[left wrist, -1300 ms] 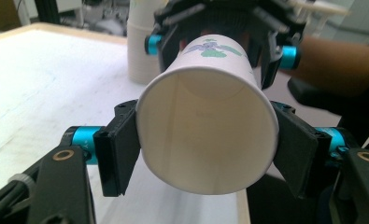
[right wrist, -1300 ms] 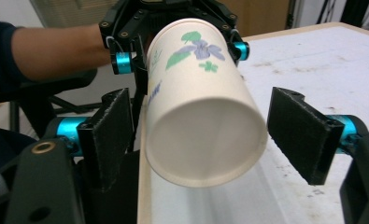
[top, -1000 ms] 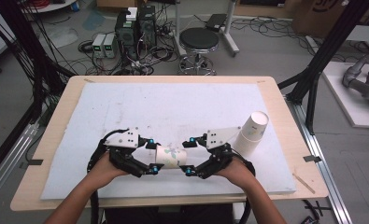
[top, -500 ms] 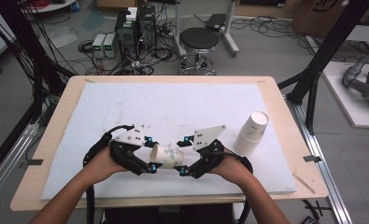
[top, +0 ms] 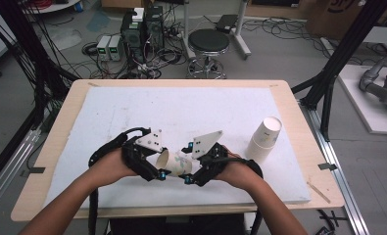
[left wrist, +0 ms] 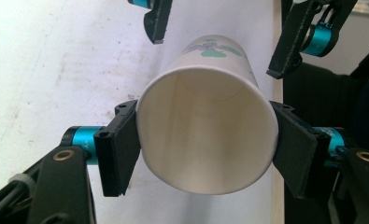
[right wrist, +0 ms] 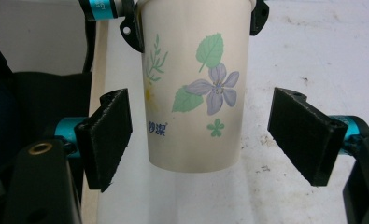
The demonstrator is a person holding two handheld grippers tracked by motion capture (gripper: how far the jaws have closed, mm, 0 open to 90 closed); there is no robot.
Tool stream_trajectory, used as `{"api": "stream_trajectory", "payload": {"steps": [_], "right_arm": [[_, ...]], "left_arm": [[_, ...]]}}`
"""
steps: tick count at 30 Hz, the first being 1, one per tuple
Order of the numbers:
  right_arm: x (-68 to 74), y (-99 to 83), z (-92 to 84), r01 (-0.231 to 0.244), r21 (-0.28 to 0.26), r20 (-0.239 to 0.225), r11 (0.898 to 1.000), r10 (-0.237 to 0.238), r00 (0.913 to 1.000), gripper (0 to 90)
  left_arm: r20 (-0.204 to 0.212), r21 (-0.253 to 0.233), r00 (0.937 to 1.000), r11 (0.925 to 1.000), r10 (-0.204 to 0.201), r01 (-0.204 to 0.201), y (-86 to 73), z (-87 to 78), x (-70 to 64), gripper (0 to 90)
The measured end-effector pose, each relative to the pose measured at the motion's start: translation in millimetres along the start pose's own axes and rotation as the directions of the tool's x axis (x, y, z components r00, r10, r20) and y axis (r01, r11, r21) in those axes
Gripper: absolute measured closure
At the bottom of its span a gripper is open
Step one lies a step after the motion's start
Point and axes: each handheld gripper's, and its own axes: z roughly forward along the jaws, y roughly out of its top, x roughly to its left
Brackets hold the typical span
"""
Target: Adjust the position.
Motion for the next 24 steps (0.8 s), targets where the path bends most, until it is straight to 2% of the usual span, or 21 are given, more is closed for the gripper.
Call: {"api": "stream_trajectory", "payload": {"steps": [4, 5, 6, 11, 16, 19, 24], "right_arm": [[-0.2, 3.9, 4.7, 0.023, 0.046, 0.004, 0.999, -0.023, 0.9997, 22.4], [0.0, 5.3, 8.1, 0.031, 0.073, 0.003, 0.997, -0.032, 0.9995, 22.4], [0.0, 5.3, 8.1, 0.031, 0.073, 0.003, 0.997, -0.032, 0.9995, 22.4], [3.2, 8.0, 19.6, 0.051, 0.125, 0.002, 0.991, -0.052, 0.9987, 22.7], [3.9, 8.7, 23.5, 0.064, 0.129, 0.001, 0.99, -0.065, 0.9979, 27.6], [3.9, 8.7, 24.1, 0.069, 0.13, -0.01, 0.989, -0.068, 0.9976, 33.5], [3.3, 6.3, 24.6, 0.055, 0.121, -0.021, 0.991, -0.053, 0.9984, 35.7]], "left_arm": [[-0.001, 0.046, 1.0, 0.9989, 0.007, -0.007, 5.0, 1.7, 0.8, 30.5], [0.0, 0.053, 1.0, 0.9986, 0.005, -0.005, 6.0, 2.1, 0.8, 30.6], [-0.001, 0.061, 1.0, 0.9981, 0.007, -0.007, 7.0, 2.4, 1.1, 30.6], [0.001, 0.084, 1.0, 0.9964, 0.01, -0.01, 9.8, 5.0, 1.3, 30.5], [0.006, 0.081, 0.9999, 0.9966, 0.015, -0.015, 9.6, 7.1, 1.0, 30.5], [0.009, 0.072, 0.9999, 0.9973, 0.013, -0.014, 9.4, 7.6, -0.2, 30.5], [0.009, 0.066, 0.9999, 0.9977, 0.013, -0.014, 8.4, 8.0, -1.3, 30.5]]}}
